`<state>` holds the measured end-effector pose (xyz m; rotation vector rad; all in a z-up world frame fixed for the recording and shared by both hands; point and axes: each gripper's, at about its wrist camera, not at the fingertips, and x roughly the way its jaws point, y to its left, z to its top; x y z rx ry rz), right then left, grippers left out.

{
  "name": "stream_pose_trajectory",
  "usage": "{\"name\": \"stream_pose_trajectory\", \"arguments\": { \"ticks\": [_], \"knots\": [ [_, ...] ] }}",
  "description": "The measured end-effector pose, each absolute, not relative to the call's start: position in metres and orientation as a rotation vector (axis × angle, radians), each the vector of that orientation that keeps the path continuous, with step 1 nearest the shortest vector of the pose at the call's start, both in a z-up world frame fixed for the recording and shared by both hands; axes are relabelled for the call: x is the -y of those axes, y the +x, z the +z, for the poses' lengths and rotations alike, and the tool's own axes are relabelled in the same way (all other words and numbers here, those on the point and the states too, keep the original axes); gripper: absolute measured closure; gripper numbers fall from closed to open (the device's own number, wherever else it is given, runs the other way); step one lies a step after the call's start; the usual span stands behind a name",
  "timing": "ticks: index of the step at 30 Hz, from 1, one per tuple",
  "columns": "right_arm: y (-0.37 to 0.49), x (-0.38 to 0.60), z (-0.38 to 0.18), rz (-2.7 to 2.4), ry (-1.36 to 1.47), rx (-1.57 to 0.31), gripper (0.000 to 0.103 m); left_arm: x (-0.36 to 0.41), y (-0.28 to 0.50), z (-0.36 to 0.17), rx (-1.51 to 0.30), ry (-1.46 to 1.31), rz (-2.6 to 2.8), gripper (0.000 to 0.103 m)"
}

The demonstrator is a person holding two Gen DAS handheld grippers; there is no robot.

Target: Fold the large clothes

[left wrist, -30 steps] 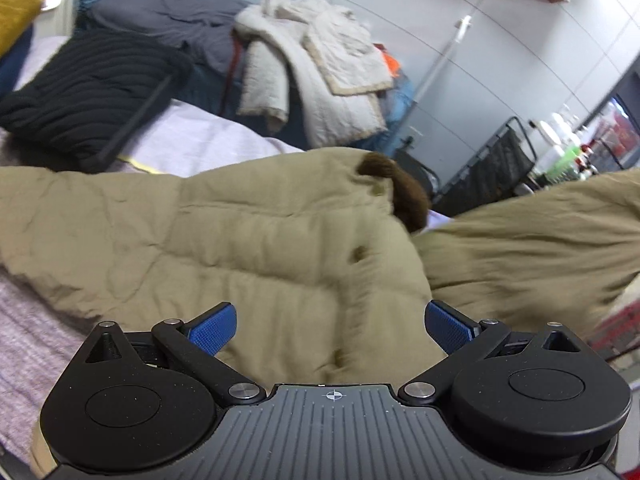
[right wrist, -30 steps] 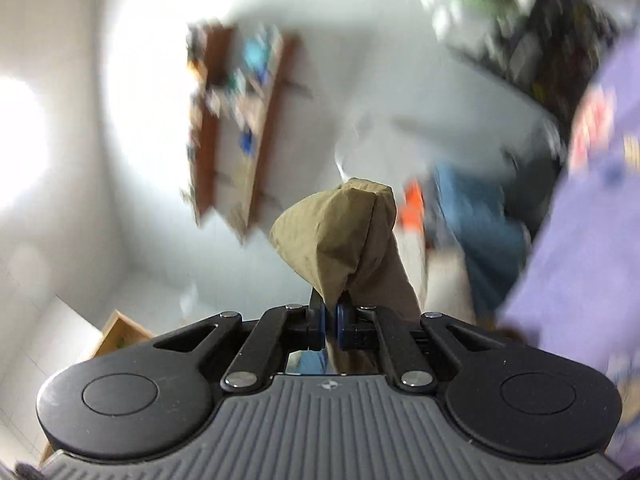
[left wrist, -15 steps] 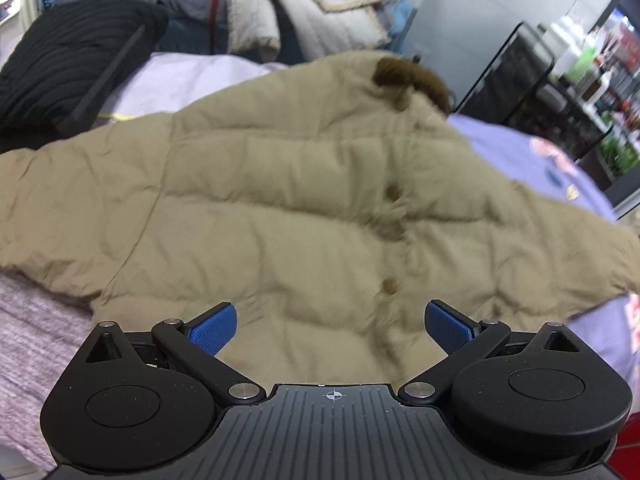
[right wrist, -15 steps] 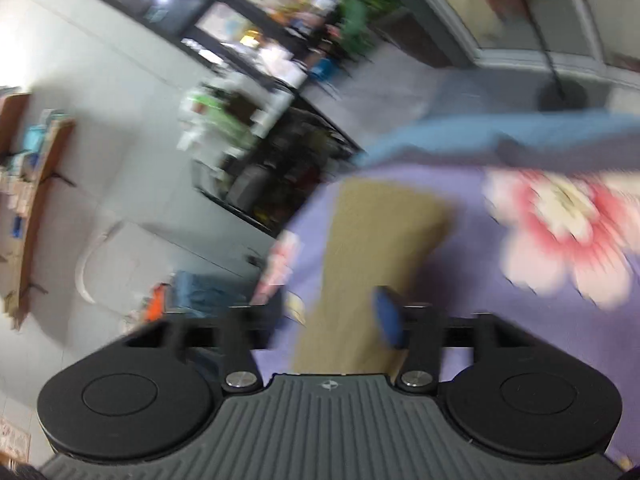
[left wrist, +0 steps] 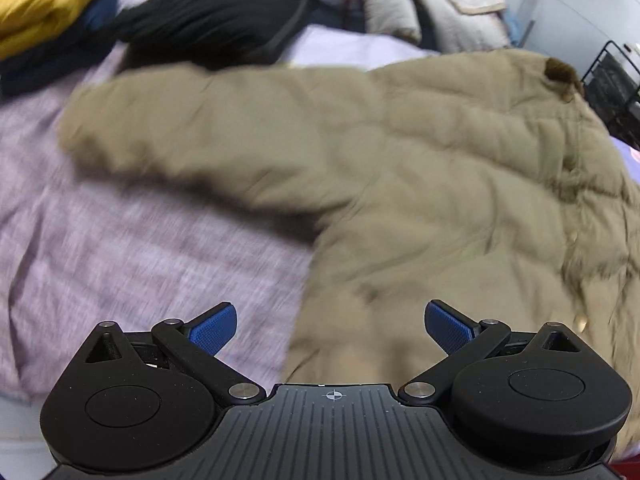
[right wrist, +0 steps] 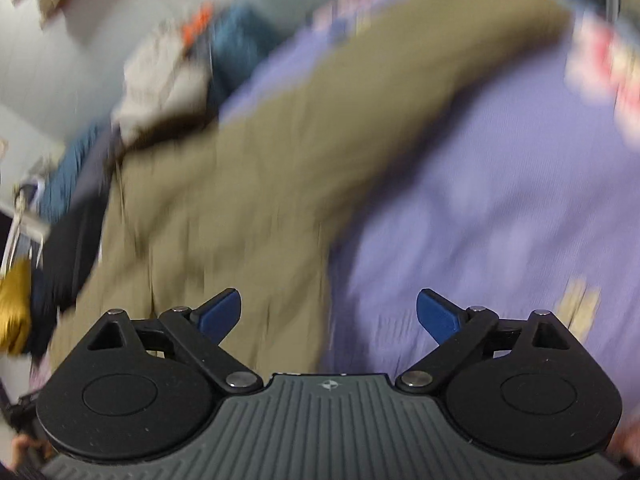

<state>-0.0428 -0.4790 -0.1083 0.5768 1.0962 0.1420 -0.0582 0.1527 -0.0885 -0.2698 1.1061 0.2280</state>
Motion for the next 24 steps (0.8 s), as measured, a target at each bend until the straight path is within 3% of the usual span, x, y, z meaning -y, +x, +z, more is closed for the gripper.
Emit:
{"name": "stream_pose_trajectory", "arguments": {
  "ticks": [7,11,13,14,15,16,18,21,24],
  "knots": [
    [-0.074,0.435,-0.152,0.168,0.757,-1.228,0.015,-0.157,-0.098,-0.129,-1.218,-0.406,0.145,0.000],
    [-0.069,0.417,-0.171,0.174,0.668,-1.268,0.017,-0.144,-0.099,-0.160,-1.243,-0.412,0.158,0.000],
    [-0.064,0.415,-0.182,0.168,0.706,-1.322,0.033,-0.144,-0.095,-0.167,-1.245,-0.480,0.159,0.000],
    [-0.063,0.413,-0.181,0.157,0.738,-1.334,0.048,-0.142,-0.093,-0.164,-1.240,-0.523,0.149,0.000],
    [-0.063,0.410,-0.177,0.167,0.754,-1.334,0.070,-0.138,-0.090,-0.159,-1.237,-0.535,0.134,0.000],
    [-0.063,0.406,-0.170,0.202,0.744,-1.333,0.076,-0.132,-0.087,-0.153,-1.238,-0.513,0.117,0.000],
    [-0.064,0.402,-0.148,0.237,0.738,-1.305,0.084,-0.117,-0.080,-0.134,-1.239,-0.396,0.071,0.019],
    [-0.068,0.400,-0.101,0.311,0.728,-1.259,0.087,-0.110,-0.081,-0.100,-1.184,-0.357,0.013,0.029],
    [-0.071,0.390,-0.057,0.313,0.540,-1.285,0.087,-0.109,-0.091,-0.074,-1.156,-0.309,-0.010,0.031]
  ]
}}
